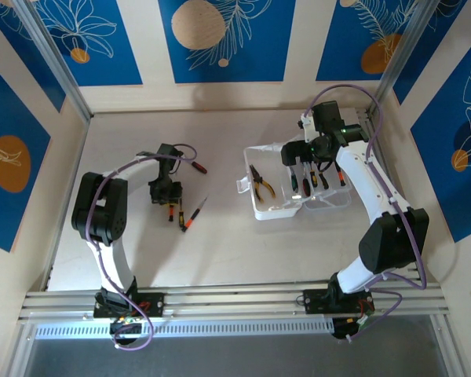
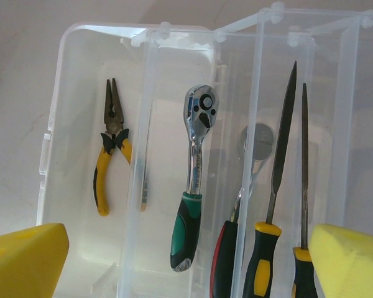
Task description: Pack the tool kit
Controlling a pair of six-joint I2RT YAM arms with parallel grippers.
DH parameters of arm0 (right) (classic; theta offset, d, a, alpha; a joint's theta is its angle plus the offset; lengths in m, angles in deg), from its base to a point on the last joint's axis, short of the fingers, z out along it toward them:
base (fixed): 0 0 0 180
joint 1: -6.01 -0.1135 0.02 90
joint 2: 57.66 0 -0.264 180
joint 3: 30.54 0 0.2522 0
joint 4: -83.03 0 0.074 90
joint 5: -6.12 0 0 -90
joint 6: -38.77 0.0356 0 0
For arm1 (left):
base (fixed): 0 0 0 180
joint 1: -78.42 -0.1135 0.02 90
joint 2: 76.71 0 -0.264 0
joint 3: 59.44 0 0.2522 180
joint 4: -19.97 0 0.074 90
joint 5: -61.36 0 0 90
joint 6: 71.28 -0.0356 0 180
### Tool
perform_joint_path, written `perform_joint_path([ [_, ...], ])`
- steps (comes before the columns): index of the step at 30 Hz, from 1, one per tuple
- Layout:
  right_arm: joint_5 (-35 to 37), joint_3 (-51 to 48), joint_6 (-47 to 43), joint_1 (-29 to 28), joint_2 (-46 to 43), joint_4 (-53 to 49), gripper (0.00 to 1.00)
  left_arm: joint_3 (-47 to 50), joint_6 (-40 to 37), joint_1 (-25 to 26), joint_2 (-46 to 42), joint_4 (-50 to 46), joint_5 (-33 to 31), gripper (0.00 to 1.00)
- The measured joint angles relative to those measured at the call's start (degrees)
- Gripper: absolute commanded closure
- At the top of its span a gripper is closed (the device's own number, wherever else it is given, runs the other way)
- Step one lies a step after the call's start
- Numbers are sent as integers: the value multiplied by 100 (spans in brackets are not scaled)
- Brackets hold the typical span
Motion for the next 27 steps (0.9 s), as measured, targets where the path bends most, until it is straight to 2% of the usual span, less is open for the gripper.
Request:
perform_joint_path([
  [7,-472,0,111,0,-74,0,1,-280,-111,-2,-157,-116,232,100],
  [13,-1375,-153,352,-221,-374,299,1,-1233,-17,59,-868,31,1482,100],
  [17,-1871,-293,525,-833,-396,763,0,-1631,503,240,-1285,841,2564,100],
  [20,-2199,-426,664,-1270,-396,1211,4,-1650,1032,518,-1394,1617,3237,100],
  [24,-2498,-645,885,-1694,-391,1836,11,-1613,1679,852,-1379,2426,3823,100],
  [27,-2568,-686,1027,-1781,-354,2168,17,-1523,2061,1010,-1379,2942,4129,100],
])
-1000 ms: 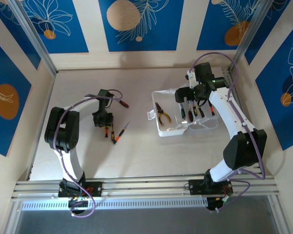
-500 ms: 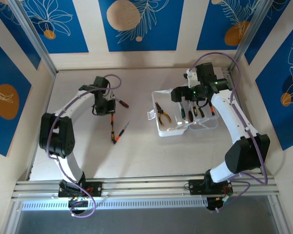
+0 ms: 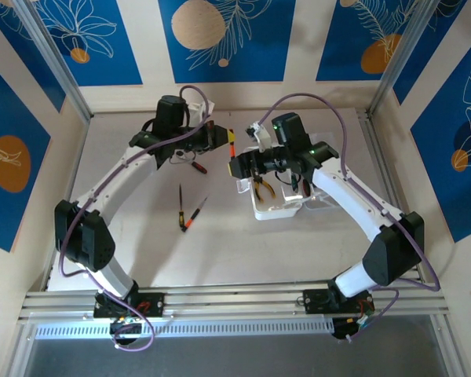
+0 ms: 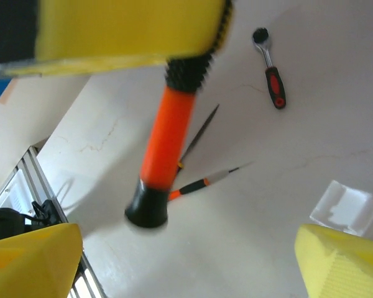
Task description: Pack the tool kit
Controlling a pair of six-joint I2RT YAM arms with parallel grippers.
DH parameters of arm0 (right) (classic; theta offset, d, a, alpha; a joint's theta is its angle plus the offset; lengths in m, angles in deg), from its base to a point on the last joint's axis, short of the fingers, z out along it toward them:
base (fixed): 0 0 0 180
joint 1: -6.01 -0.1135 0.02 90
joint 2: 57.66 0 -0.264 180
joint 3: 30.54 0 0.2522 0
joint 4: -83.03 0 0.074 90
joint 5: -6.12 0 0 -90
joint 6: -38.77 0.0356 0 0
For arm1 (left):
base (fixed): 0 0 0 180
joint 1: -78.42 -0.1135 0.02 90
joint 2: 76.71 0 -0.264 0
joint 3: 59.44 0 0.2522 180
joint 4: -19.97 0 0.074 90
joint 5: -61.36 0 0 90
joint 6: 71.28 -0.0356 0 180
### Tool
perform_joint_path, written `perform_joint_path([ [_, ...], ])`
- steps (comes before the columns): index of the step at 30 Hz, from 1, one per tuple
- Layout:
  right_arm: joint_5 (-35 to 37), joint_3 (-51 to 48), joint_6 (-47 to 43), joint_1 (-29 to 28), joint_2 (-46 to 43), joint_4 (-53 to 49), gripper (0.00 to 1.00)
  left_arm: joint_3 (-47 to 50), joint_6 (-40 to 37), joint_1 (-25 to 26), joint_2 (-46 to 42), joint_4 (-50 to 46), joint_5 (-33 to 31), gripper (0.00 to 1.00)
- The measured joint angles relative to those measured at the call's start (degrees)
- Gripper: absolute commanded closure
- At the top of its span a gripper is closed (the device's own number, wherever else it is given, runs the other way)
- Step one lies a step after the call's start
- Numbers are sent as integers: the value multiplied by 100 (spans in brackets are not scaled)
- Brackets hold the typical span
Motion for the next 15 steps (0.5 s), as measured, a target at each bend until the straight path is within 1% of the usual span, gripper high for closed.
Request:
perform_joint_path([
  [2,2,0,68,-2,33,175,22,55,188,39,7,232,125,100],
  [6,26,2,155,-2,120,391,40,138,378,101,17,518,284,100],
  [9,66,2,229,4,151,529,49,212,439,120,17,651,339,100],
  [11,66,2,278,9,151,605,62,275,463,142,17,719,358,100],
  [13,61,2,330,7,151,693,72,334,494,153,17,787,374,100],
  [15,63,2,372,9,151,767,87,391,496,164,17,807,380,100],
])
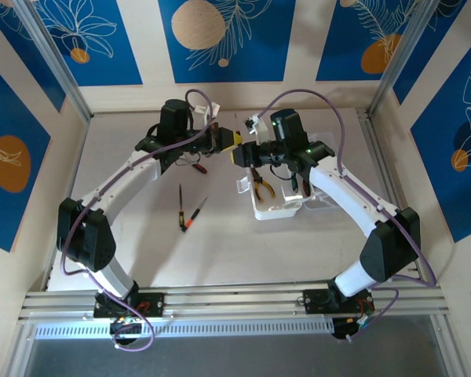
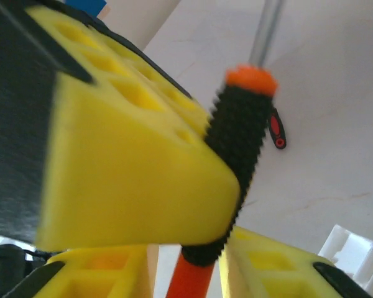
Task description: Pack the tool kit
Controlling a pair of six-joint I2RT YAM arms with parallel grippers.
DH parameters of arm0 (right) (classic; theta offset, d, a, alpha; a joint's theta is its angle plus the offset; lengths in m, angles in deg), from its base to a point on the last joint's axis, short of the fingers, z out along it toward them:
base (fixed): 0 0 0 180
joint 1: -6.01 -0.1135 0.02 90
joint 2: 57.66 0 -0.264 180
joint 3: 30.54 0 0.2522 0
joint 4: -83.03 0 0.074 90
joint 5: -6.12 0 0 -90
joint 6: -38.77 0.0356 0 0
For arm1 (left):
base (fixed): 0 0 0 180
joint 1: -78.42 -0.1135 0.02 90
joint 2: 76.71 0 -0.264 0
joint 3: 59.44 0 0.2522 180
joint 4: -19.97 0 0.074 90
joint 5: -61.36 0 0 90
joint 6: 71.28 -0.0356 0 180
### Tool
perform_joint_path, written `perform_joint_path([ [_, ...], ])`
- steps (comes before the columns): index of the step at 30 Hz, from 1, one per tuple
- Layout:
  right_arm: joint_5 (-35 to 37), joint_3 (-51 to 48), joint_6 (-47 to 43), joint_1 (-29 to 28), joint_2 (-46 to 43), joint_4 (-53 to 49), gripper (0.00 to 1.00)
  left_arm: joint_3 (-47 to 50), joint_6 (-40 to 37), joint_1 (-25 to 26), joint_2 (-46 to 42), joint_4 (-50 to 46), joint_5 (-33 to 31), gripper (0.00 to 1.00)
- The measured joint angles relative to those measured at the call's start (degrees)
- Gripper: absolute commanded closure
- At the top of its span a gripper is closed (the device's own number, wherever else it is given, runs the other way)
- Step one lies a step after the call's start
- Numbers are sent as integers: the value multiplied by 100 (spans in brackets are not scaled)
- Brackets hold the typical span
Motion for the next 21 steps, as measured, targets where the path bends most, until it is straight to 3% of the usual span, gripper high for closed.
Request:
perform_joint_path([
  [2,42,0,52,13,13,-33,99,31,-2,0,-4,26,33,100],
  [6,31,0,76,33,17,-39,100,48,-9,4,2,98,39,100],
  [8,28,0,59,46,17,-72,100,48,-101,7,2,74,35,76],
  [11,76,15,-50,70,11,-214,100,-26,-444,2,0,-380,-81,18],
  [12,125,22,-107,122,4,-291,100,-116,-667,-15,2,-721,-258,6],
  [13,164,33,-166,184,-4,-389,100,-232,-898,-44,2,-1108,-509,0],
  [17,463,118,-535,708,-107,-1093,100,-741,-1871,-210,0,-2594,-1921,0],
  [21,887,136,-907,1541,-251,-1840,100,-776,-2457,-688,-7,-3460,-2894,0],
])
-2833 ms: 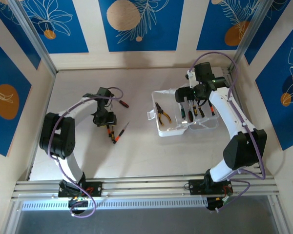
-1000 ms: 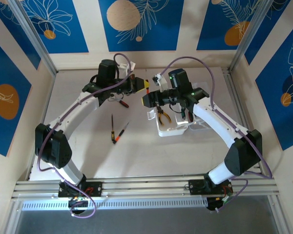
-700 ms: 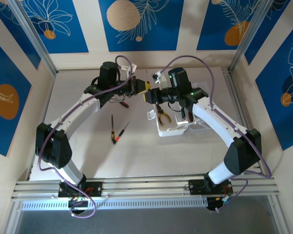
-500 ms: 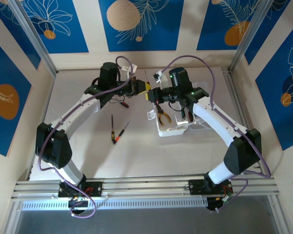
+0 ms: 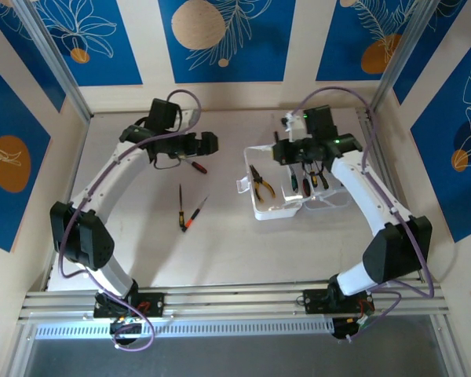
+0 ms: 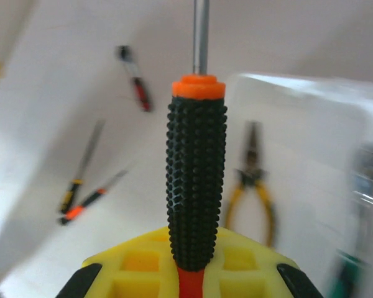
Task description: Pack the tool kit
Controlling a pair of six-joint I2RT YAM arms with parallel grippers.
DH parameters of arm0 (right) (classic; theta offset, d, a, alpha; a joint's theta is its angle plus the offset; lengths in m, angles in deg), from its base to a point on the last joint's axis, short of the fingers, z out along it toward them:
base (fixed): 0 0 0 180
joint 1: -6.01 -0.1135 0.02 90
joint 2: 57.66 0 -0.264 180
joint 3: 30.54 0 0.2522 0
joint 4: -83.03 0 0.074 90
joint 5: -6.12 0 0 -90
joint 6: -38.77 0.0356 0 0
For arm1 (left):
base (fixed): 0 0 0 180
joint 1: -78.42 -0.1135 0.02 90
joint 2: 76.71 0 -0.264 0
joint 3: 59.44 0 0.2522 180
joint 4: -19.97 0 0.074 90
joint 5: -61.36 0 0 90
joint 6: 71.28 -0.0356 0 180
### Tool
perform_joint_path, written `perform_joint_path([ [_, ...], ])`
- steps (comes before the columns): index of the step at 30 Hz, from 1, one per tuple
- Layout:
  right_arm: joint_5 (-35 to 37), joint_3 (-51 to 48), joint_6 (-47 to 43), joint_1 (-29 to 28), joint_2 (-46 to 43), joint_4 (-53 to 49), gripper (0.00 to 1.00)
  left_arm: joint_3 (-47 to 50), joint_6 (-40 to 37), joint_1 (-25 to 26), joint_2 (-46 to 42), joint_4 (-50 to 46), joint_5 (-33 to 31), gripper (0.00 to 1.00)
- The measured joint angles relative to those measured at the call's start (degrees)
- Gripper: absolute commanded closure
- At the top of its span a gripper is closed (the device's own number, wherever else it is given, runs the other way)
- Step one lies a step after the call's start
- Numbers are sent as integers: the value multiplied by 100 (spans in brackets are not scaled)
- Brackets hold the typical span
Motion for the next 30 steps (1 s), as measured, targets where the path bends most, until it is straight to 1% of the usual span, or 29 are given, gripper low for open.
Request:
perform_joint_path([
  [5,890,4,-323,944,-68,-699,100,310,-352,-398,0,-468,-728,0],
  [8,1399,4,-535,1235,-59,-992,100,535,-452,-437,24,-592,-935,0],
  [14,2243,-26,-901,1320,146,-1224,100,765,-557,-487,273,-629,-1032,0],
  [21,2697,-136,-1123,1320,636,-1222,100,780,-684,-525,531,-616,-1019,0],
  [30,2900,-160,-1145,1320,813,-1228,75,608,-708,-562,938,-621,-975,0],
])
